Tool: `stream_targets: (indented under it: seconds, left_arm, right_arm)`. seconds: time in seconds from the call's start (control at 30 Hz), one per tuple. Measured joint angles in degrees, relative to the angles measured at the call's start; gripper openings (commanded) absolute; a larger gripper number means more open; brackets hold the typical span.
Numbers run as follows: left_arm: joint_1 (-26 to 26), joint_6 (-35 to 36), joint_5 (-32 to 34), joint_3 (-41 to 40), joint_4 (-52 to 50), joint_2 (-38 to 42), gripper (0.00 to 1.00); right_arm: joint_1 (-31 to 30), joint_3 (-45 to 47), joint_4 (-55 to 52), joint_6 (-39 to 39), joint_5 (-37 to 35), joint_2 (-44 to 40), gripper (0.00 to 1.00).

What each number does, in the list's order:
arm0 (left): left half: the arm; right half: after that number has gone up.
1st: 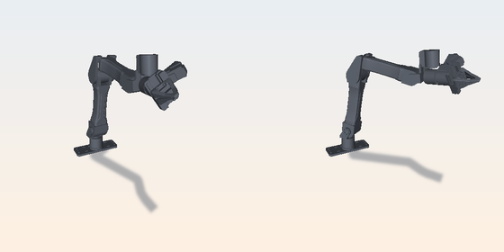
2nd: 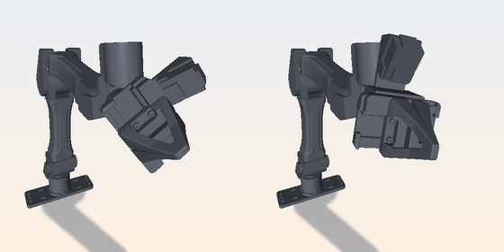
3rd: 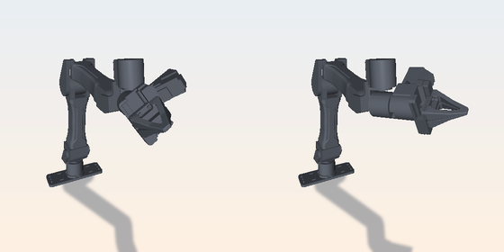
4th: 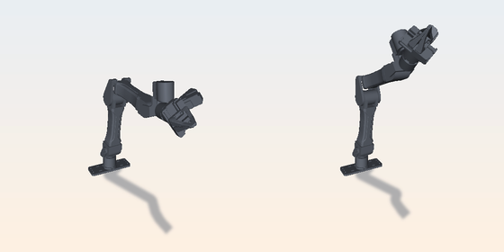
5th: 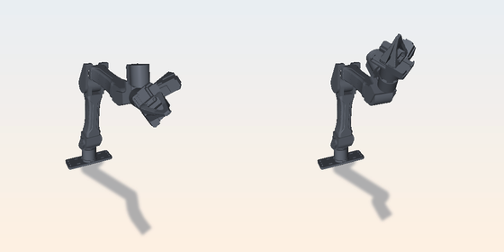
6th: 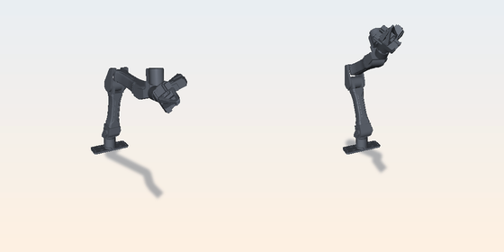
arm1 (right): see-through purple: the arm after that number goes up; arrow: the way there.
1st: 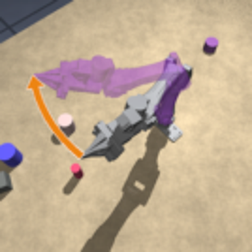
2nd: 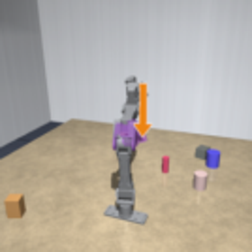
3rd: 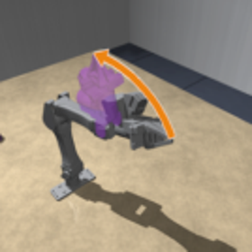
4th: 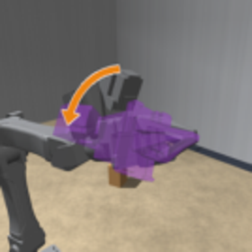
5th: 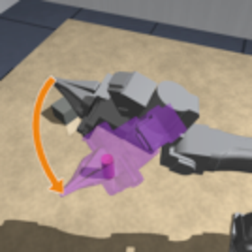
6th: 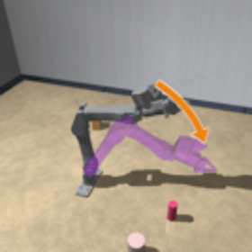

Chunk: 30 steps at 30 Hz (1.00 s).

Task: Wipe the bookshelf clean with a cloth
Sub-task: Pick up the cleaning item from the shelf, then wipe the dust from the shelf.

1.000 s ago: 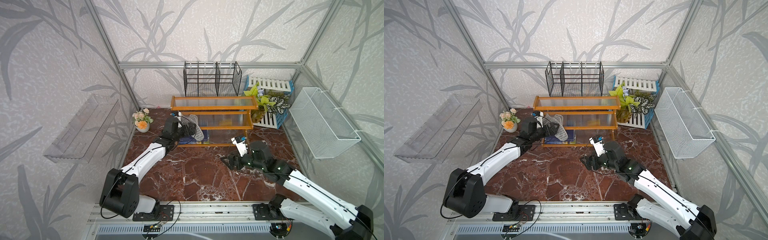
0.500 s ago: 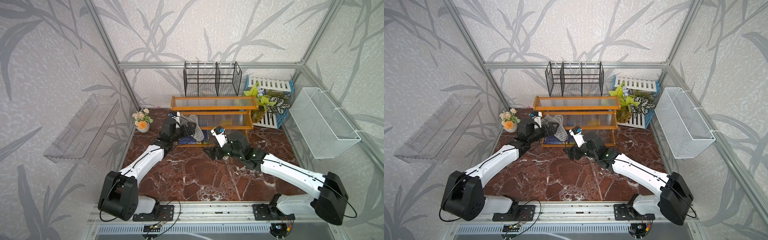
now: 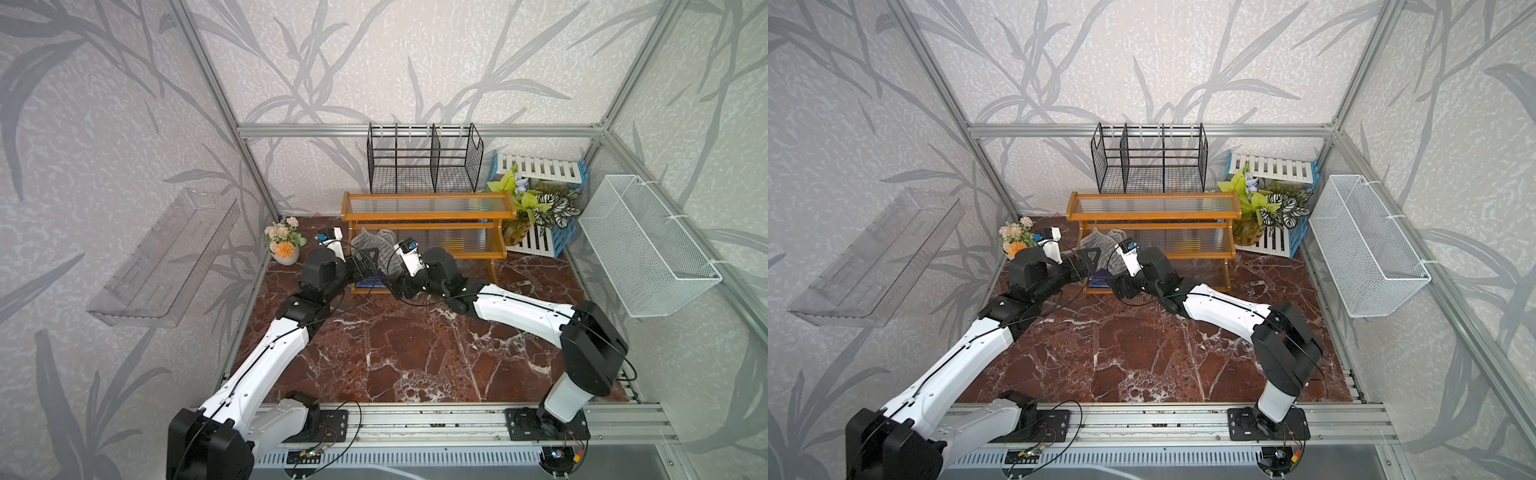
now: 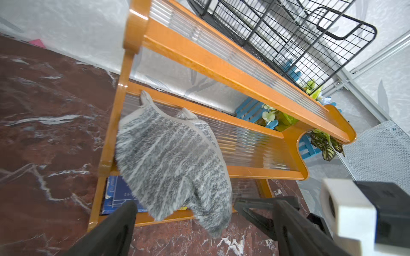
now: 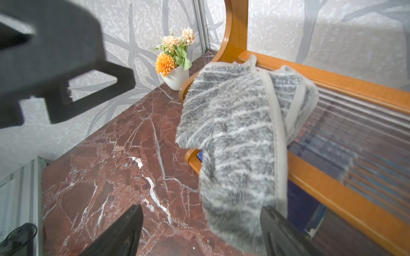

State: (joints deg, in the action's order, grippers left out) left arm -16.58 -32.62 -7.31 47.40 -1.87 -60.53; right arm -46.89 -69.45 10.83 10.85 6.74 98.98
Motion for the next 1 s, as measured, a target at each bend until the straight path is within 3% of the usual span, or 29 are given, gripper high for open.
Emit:
stream_targets:
  seconds: [0.27, 0.6, 0.8, 1.0]
  left_arm:
    - [11.2, -4.1, 1.3, -11.5, 1.1, 1.7, 1.0]
    - [13.4, -5.7, -2.9, -13.9, 6.6, 1.4, 1.0]
    - [14.3, -5.9, -4.6, -15.8, 7.5, 1.4, 1.0]
    - [15.1, -6.0, -5.9, -16.1, 8.2, 1.4, 1.0]
  right_arm:
    - [-0.4, -10.3, 0.7, 0.0, -4.5, 10.3, 0.75]
    - [-1.9, -23.8, -1.9, 1.0, -13.6, 21.0, 0.66]
    - [-2.5, -31.2, -6.4, 2.3, -19.0, 25.7, 0.4]
    - [-2.6, -31.7, -7.9, 3.1, -24.4, 26.0, 0.18]
